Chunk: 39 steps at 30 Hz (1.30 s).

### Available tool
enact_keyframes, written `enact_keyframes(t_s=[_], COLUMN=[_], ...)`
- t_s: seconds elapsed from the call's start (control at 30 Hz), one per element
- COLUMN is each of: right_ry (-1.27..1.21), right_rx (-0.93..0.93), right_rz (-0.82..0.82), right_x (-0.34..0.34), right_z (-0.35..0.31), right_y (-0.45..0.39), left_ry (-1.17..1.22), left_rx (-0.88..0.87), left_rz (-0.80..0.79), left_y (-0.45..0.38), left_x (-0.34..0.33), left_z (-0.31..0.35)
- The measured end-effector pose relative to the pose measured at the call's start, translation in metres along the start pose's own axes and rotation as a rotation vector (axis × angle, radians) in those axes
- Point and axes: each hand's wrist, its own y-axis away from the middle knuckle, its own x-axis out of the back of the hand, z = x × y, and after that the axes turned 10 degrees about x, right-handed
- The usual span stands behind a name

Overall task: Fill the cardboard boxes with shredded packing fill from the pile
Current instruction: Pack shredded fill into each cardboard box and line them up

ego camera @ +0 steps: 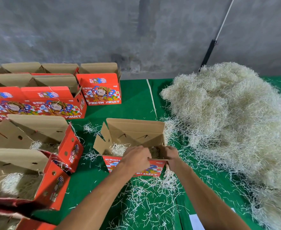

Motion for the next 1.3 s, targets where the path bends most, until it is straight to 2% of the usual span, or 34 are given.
enact_keyframes(t_s=[0.1,0.3,0.4,0.5,0.67,0.8,0.93,1.1,1.3], right_ry=[-0.047,0.032,0.079,0.233,0.43,0.525,0.582,0.616,0.421], right_rx=[-0.01,0.162,0.295,0.456,0.559,0.605,0.574,0.517,0.251], right_rz=[0.02,0.193,0.14,0.095,0.013,0.06,0.035,-0.103,-0.398], right_x=[-0.013,-0.031,-0.044,-0.066,-0.129,-0.19,-0.25,-0.325,-0.428], right_z=[0.005,0.006,-0.013,-0.039,-0.059,-0.071,-0.088,-0.103,-0.109], right_y=[-0.002,-0.009,-0.018,-0.026,-0.039,-0.047,-0.057,-0.07,-0.061], left_ry=[-0.05,-0.185,-0.246,-0.262,-0.232,-0.22,-0.15,-0.127,-0.206], left_rx=[0.089,0.19,0.241,0.31,0.407,0.464,0.509,0.523,0.639], left_rz=[0.041,0.039,0.03,0.041,0.084,0.076,0.045,0.024,0.054], left_y=[-0.008,-0.025,-0.04,-0.054,-0.07,-0.079,-0.091,-0.092,-0.06], left_x=[0.01,0.039,0.051,0.064,0.087,0.104,0.128,0.155,0.177], left_z=[-0.017,-0.054,-0.066,-0.078,-0.132,-0.194,-0.263,-0.348,-0.463])
